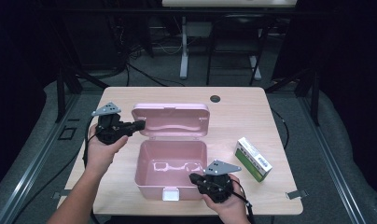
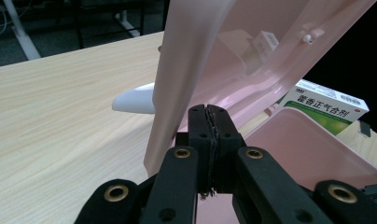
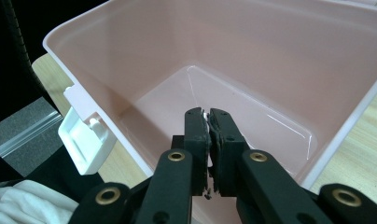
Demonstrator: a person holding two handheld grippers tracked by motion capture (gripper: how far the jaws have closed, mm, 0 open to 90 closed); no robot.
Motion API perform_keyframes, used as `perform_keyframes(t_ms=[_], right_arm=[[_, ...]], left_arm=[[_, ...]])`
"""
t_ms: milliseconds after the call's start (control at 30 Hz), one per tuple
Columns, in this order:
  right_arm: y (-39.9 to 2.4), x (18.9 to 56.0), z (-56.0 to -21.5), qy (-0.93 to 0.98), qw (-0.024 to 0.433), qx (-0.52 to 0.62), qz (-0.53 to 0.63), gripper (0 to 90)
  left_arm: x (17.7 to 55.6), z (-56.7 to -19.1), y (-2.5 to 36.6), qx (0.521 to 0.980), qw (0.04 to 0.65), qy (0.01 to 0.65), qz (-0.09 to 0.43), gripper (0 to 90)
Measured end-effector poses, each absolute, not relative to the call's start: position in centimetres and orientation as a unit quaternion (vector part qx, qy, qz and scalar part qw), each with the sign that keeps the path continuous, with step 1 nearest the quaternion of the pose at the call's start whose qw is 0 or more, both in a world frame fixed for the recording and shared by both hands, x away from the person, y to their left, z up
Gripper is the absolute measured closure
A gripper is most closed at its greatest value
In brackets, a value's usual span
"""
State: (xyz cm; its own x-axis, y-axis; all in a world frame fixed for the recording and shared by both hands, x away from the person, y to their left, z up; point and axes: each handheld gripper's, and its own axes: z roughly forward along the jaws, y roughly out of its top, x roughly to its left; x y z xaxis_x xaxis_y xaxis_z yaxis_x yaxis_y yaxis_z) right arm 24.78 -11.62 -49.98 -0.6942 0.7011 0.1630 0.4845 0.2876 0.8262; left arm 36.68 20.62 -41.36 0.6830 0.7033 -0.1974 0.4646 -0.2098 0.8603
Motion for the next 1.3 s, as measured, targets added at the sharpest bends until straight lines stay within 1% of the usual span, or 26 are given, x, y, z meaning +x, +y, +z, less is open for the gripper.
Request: perform_keyframes(t_ms=[400, 567, 700, 1000, 1133, 1200, 1233, 1267, 1300], right_arm=[[-11.6, 24.9, -50.1, 0.793, 0.116, 0.372, 0.468, 86.2], [-11.6, 24.9, -50.2, 0.792, 0.117, 0.373, 0.47, 86.1], [-11.6, 24.9, -50.2, 0.792, 0.117, 0.373, 0.47, 86.2], [-11.6, 24.9, -50.2, 0.791, 0.117, 0.373, 0.47, 86.1], [-11.6, 24.9, -50.2, 0.791, 0.116, 0.372, 0.471, 86.2], [-11.6, 24.9, -50.2, 0.792, 0.116, 0.372, 0.471, 86.2], [-11.6, 24.9, -50.2, 0.792, 0.116, 0.372, 0.471, 86.3], [-11.6, 24.9, -50.2, 0.792, 0.116, 0.371, 0.471, 86.2], [-11.7, 24.9, -50.2, 0.792, 0.116, 0.371, 0.472, 86.3]], left_arm=[[36.7, -42.8, 20.5, 0.773, 0.491, 0.386, 0.108, 86.6], [36.4, -43.8, 20.7, 0.777, 0.485, 0.39, 0.097, 80.5], [36.3, -44.5, 20.8, 0.779, 0.479, 0.394, 0.093, 78.7], [36.2, -45.8, 21.0, 0.787, 0.453, 0.404, 0.114, 73.5], [36.3, -46.4, 21.0, 0.792, 0.443, 0.407, 0.108, 73.8], [36.4, -46.8, 20.9, 0.792, 0.439, 0.411, 0.103, 76.8], [36.4, -47.0, 20.8, 0.791, 0.438, 0.414, 0.104, 76.8], [36.5, -47.1, 20.9, 0.793, 0.435, 0.413, 0.107, 79.1], [36.5, -47.3, 21.0, 0.796, 0.428, 0.414, 0.109, 84.3]])
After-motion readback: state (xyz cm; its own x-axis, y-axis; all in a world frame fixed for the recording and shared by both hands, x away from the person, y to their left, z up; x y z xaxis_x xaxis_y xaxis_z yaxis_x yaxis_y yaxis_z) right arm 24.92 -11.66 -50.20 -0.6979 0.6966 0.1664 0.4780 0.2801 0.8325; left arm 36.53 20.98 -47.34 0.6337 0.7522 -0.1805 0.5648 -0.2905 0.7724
